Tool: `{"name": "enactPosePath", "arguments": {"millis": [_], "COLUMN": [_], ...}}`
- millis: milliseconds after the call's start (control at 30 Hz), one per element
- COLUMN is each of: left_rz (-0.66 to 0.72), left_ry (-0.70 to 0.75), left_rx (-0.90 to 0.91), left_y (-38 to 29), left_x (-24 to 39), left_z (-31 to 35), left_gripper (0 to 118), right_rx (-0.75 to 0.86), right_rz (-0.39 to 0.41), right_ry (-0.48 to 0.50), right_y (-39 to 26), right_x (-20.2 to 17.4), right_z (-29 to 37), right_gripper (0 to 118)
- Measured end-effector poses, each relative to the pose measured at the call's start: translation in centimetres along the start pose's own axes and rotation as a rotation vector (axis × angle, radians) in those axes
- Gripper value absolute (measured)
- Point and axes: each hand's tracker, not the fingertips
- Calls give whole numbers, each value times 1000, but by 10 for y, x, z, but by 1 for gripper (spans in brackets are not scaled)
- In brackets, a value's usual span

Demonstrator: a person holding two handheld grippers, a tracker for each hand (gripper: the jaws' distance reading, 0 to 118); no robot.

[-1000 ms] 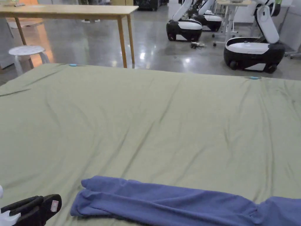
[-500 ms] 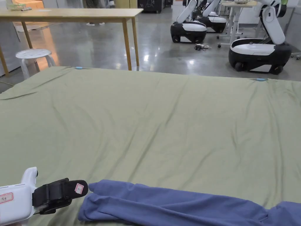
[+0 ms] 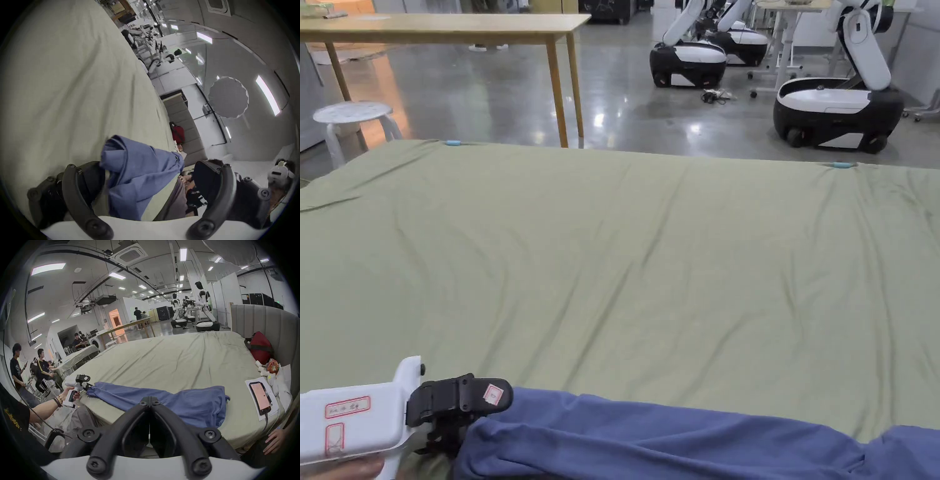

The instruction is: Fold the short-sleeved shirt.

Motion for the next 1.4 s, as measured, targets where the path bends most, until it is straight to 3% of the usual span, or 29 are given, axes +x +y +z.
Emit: {"name": "enactPosePath", "arguments": {"millis": [167,300,367,433,500,633,867,1133,1333,1400], "left_rz": [4,-32,-72,-135,-62,-130,-132,-121,-11,-54], "left_ry": [-16,7,99,232,190,194,149,275,280,302], "left_rx": [-29,-82,-90,-103,-118,-96,-63,15,162,111], "left_y": [6,5,5,7,6,5,17,23,24,21], "left_x": [2,7,8,4,-3,6,12,1,-17,-10], "left_z": [-9,-17,-17,-17,-19,-17,7,56,98,92], "left_gripper": [110,97,65,18,17,10,6,5,5,5], "right_rx": [-9,-15,-15,-18,-20,-20,-12,-17,-25,-28], "right_rz": [6,6,1,-6,-7,-9,-12,-10,-14,-14], "right_ry": [5,5,-1,-2,-3,-7,-20,-20,-15,-11], "right_y": [0,0,0,0,0,0,2,4,3,3], "right_x": [-1,-1,-1,0,1,1,2,3,2,1], "right_z": [0,-1,-1,-1,-1,0,3,4,-1,-3], "right_gripper": [0,0,0,0,0,0,0,0,0,0]}}
